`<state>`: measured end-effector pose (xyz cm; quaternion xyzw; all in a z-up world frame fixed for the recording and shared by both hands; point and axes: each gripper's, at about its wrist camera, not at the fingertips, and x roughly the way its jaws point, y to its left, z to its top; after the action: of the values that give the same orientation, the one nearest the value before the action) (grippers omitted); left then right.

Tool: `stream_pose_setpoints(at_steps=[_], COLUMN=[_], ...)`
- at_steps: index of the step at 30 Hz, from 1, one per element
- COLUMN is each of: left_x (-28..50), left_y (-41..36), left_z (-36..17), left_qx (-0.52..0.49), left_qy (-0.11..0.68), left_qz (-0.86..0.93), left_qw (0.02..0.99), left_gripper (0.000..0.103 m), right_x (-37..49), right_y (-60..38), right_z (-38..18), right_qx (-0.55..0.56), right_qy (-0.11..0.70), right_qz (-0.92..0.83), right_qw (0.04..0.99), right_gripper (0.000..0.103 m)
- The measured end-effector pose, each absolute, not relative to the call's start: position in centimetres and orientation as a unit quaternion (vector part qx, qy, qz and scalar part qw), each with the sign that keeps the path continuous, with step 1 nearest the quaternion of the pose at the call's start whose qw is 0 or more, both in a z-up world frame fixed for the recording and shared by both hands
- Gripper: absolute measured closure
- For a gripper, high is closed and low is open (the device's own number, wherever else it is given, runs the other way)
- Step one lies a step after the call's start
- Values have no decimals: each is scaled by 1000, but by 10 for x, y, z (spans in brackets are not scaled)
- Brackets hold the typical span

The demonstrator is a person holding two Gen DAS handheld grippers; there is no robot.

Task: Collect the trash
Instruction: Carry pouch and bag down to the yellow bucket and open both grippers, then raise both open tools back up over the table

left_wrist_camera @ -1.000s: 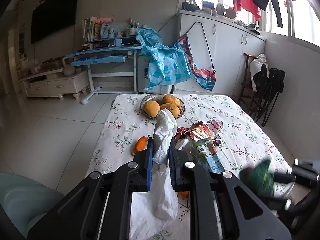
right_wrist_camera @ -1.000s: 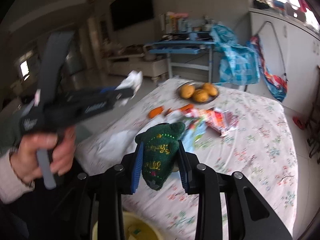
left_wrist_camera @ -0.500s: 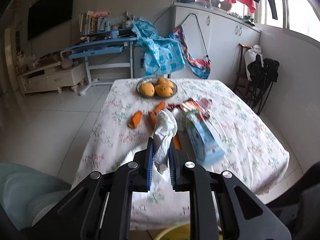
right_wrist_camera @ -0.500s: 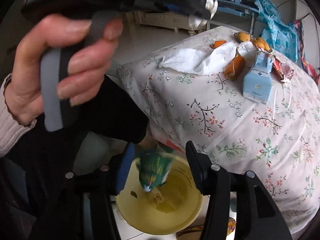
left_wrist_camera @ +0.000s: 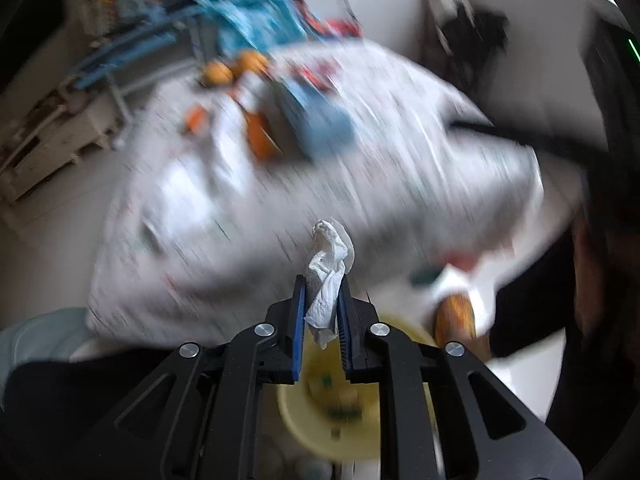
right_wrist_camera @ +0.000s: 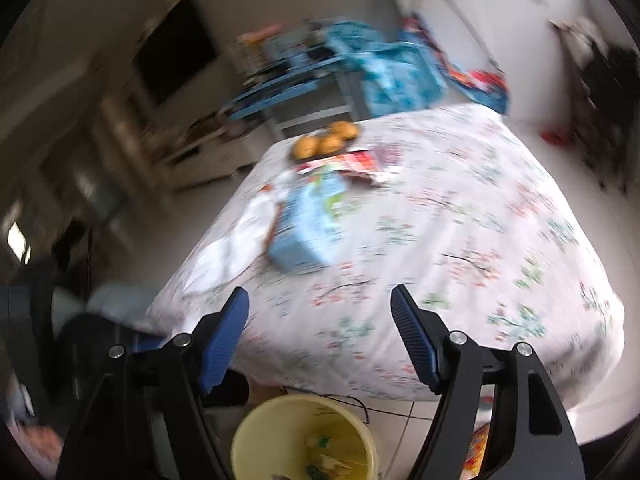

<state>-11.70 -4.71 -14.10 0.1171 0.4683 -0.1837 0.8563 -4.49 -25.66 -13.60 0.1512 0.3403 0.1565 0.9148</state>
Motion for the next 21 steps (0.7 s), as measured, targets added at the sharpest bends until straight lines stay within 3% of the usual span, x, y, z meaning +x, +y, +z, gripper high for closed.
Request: stream_pose_setpoints(at_steps=[3, 5, 8, 17, 21], left_x=[-133, -137, -135, -112, -109], left_y=[-53, -53, -45, -1, 7], left_z=[-151, -149, -137, -115, -111], left_qx=[144, 151, 128, 20, 6], left_qy=[487, 476, 455, 395, 378], left_qz=[-199, -195, -190, -108, -89], left_qw=[838, 844, 861, 912, 921], left_gripper=[70, 48, 34, 20, 19], right_x=[-43, -41, -42, -36, -35], right_y=[-266, -268, -260, -259, -255], right_z=[-137, -137, -138, -152, -154], right_qx=[174, 176, 157, 135, 122], right_qy=[338, 337, 334, 349, 352], right_qz=[141, 135, 129, 116, 115], right_qw=[914, 915, 920, 920, 921], right_gripper=[32, 32, 29, 27, 24])
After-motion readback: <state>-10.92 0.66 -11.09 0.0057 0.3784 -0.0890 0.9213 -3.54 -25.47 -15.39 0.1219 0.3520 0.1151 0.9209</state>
